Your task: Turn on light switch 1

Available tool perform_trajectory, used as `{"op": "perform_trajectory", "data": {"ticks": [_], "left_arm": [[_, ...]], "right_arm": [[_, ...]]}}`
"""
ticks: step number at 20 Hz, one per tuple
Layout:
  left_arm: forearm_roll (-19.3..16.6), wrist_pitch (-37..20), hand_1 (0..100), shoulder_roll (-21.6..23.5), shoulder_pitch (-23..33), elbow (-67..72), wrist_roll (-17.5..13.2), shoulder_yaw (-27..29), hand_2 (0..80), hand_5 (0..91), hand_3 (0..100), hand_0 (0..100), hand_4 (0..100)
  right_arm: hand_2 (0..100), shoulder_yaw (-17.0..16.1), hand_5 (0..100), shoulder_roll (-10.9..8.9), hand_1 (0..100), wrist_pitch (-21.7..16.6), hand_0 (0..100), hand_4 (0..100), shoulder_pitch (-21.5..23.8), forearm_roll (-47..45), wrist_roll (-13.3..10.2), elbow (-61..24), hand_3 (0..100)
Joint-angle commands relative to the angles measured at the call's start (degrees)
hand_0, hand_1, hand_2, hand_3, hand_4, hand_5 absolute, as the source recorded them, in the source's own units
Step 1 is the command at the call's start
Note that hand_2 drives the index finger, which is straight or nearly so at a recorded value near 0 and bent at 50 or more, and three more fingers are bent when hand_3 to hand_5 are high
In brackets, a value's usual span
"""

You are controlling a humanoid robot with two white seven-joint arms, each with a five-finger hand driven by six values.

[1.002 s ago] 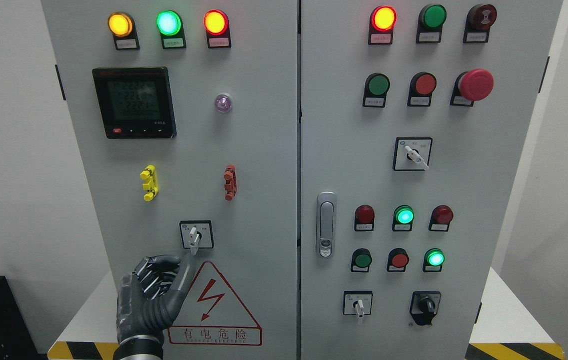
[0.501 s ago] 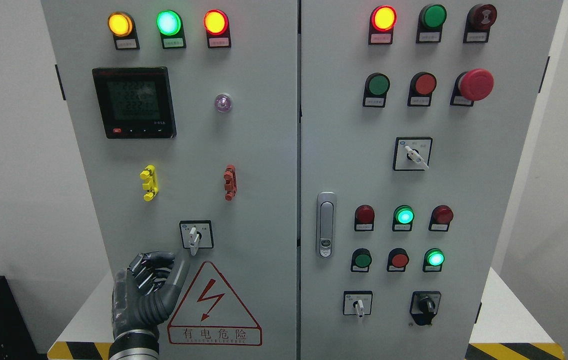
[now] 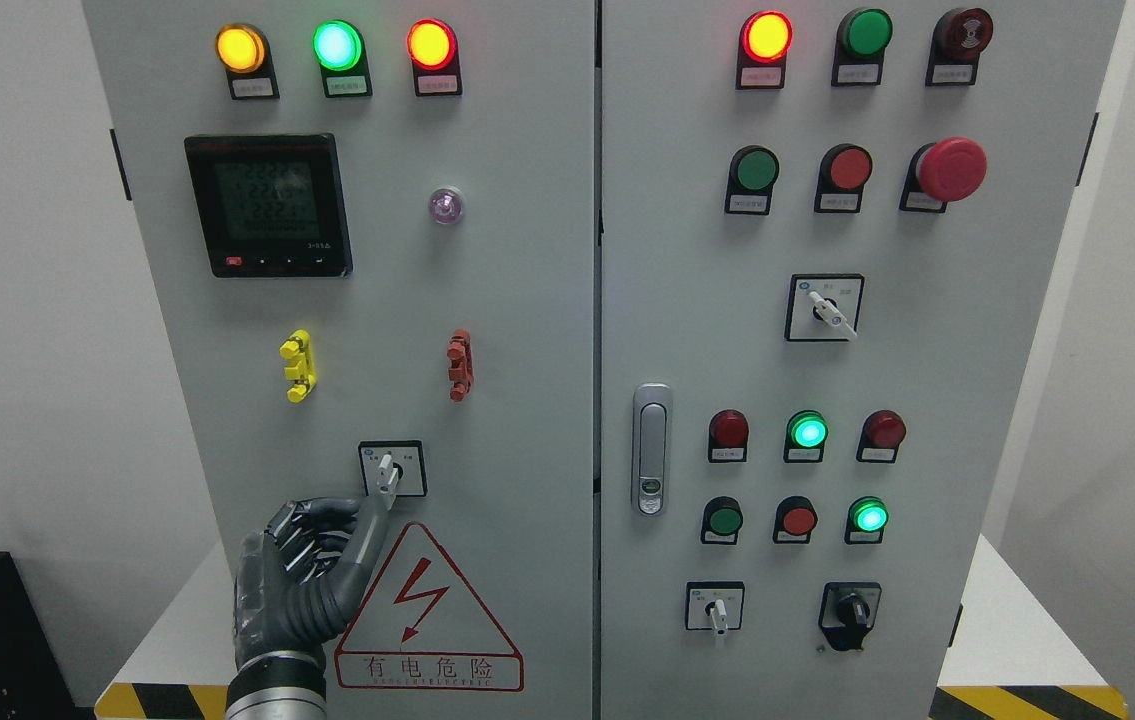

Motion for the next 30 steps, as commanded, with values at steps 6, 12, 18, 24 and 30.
{"op": "perform_trajectory", "data": {"ticks": [6, 12, 18, 24, 30], "left_arm": [[-0.20, 0.12, 75, -0.01, -0.78, 1.27, -0.03, -0.48, 52.7, 57.1, 68, 28, 72], [-0.20, 0.91, 74, -0.10, -1.49, 1.27, -0.03, -0.65, 53.1, 57.4, 68, 28, 72], [-0.63, 1.09, 74, -0.10, -1.75, 1.27, -0.03, -1.09, 53.7, 58.2, 68, 28, 72], [-0.72, 2.41, 74, -0.10, -2.28, 1.27, -0.03, -1.09, 54.1, 57.9, 68, 28, 72], [-1.16, 2.50, 74, -0.10, -2.37, 1.27, -0.03, -1.09, 54.3, 57.6, 68, 28, 72]], "right_arm": [[0, 0.00, 0, 0.00, 0, 0.00, 30, 0, 0.00, 0.04, -0.02, 0.00, 0], [0, 0.00, 0, 0.00, 0, 0.00, 30, 0, 0.00, 0.04, -0.02, 0.00, 0], [0, 0.00, 0, 0.00, 0, 0.00, 30, 0, 0.00, -0.05, -0.02, 0.00, 0], [0, 0.00, 0, 0.00, 0, 0.00, 30, 0, 0.00, -0.05, -0.02, 0.00, 0], [0, 0.00, 0, 0.00, 0, 0.00, 30, 0, 0.00, -0.05, -0.02, 0.00, 0]]}}
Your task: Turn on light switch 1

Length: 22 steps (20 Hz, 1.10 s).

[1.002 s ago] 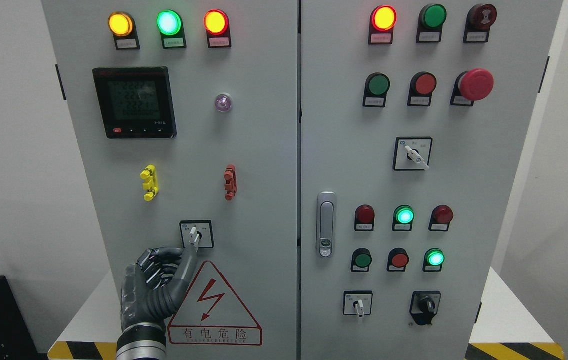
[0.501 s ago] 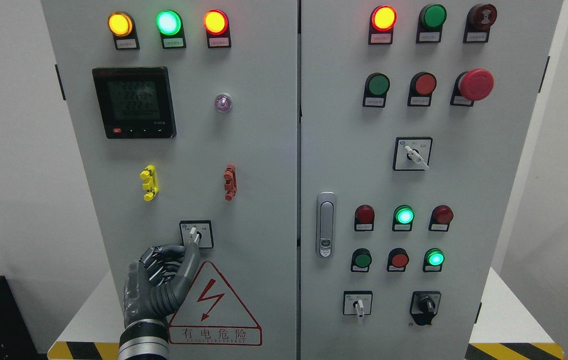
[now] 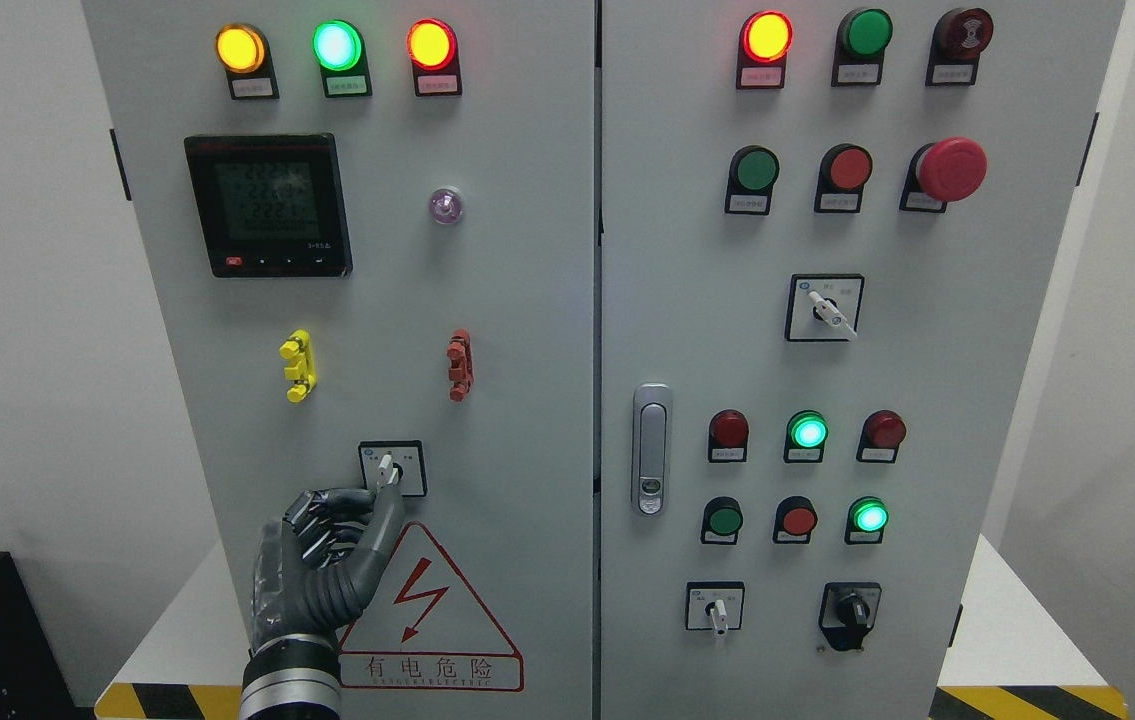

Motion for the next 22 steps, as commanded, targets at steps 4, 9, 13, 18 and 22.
{"op": "perform_trajectory", "data": {"ticks": [4, 9, 13, 18, 22], "left_arm": [[-1.00, 0.15, 73, -0.02, -0.42, 0.09, -0.01, -0.18, 55.1, 57.6, 68, 29, 72], [-1.79, 0.76, 73, -0.02, -0.51, 0.09, -0.10, -0.18, 55.5, 57.3, 68, 29, 72], [-1.88, 0.85, 72, -0.11, -0.86, 0.09, -0.10, -0.18, 55.9, 57.5, 69, 29, 72], [-2.05, 0.94, 72, -0.11, -0.77, 0.09, -0.10, -0.18, 56.2, 57.7, 69, 30, 72], [-2.32, 1.64, 72, -0.10, -0.77, 0.01, -0.19, -0.18, 56.3, 57.8, 69, 30, 72]], "right_arm": [[0, 0.00, 0, 0.00, 0, 0.00, 30, 0, 0.00, -0.07, -0.02, 0.00, 0], [0, 0.00, 0, 0.00, 0, 0.00, 30, 0, 0.00, 0.02, -0.02, 0.00, 0], [0, 0.00, 0, 0.00, 0, 0.00, 30, 0, 0.00, 0.02, -0.02, 0.00, 0], [0, 0.00, 0, 0.00, 0, 0.00, 30, 0, 0.00, 0.02, -0.02, 0.00, 0], [0, 0.00, 0, 0.00, 0, 0.00, 30, 0, -0.08, -0.07, -0.02, 0.00, 0]]}}
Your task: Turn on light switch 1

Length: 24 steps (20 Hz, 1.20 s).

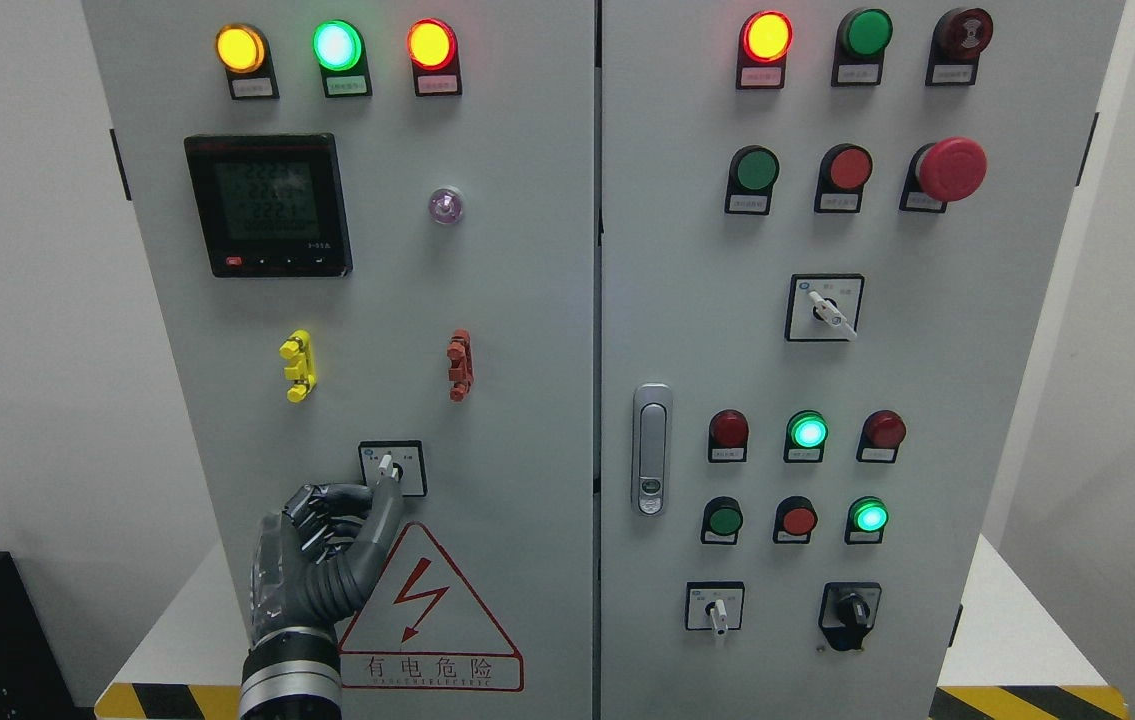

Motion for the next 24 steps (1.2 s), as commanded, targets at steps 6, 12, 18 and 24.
{"op": "perform_trajectory", "data": {"ticks": [6, 12, 18, 24], "left_arm": [[-0.28, 0.86, 70, -0.05, -0.11, 0.02, -0.01, -0.02, 57.0, 57.9, 69, 31, 72], [-0.37, 0.94, 69, -0.05, -0.55, 0.02, -0.10, -0.11, 57.1, 57.9, 69, 31, 72], [-0.55, 0.94, 69, -0.14, -0.81, 0.02, -0.10, -0.11, 57.3, 57.9, 69, 32, 72], [-0.55, 1.47, 69, -0.14, -0.72, 0.02, -0.10, -0.37, 57.4, 58.0, 69, 32, 73]], "right_arm": [[0, 0.00, 0, 0.00, 0, 0.00, 30, 0, 0.01, -0.07, -0.02, 0.00, 0], [0, 0.00, 0, 0.00, 0, 0.00, 30, 0, 0.01, 0.02, -0.02, 0.00, 0], [0, 0.00, 0, 0.00, 0, 0.00, 30, 0, 0.01, -0.07, -0.02, 0.00, 0], [0, 0.09, 0, 0.00, 0, 0.00, 30, 0, 0.01, -0.07, -0.02, 0.00, 0]]}}
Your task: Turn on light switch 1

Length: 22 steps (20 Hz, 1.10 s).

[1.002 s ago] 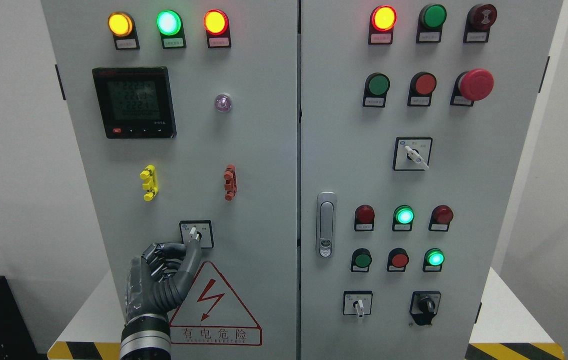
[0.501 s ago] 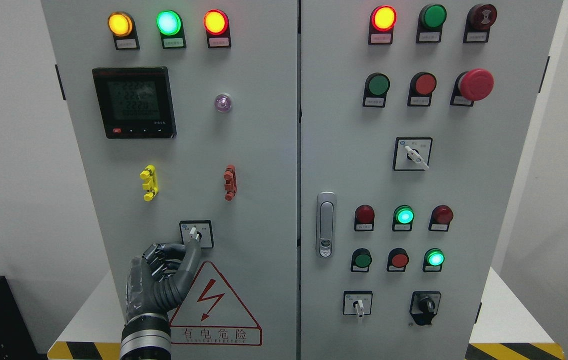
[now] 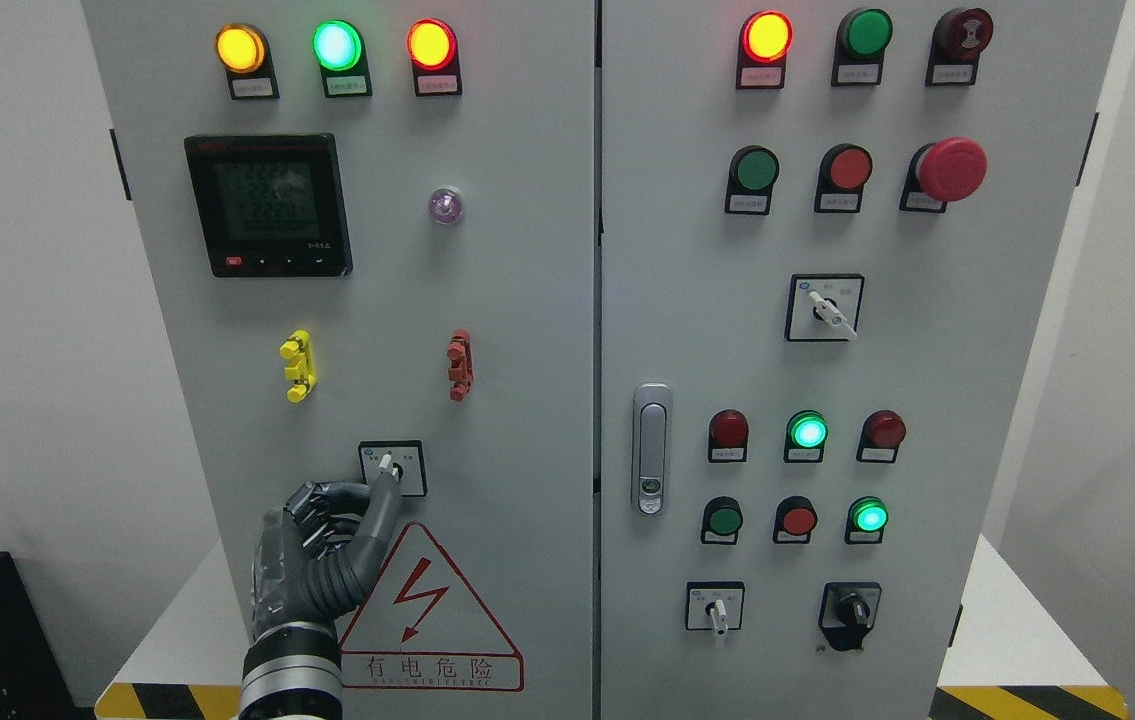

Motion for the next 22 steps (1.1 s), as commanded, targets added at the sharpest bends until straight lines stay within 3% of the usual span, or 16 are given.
{"op": "perform_trajectory", "data": {"ticks": [1, 22], "left_arm": [[-0.04, 0.16, 69, -0.07, -0.01, 0.01, -0.04, -0.44, 57.4, 58.0, 69, 32, 73], [-0.57, 0.78, 68, -0.07, -0.54, 0.18, -0.04, -0.44, 57.9, 58.2, 70, 26, 73]], "right_arm": [[0, 0.00, 0, 0.00, 0, 0.00, 30, 0, 0.01, 0.05, -0.02, 0.00, 0], [0, 0.00, 0, 0.00, 0, 0.00, 30, 0, 0.01, -0.04, -0.02, 0.00, 0]]}}
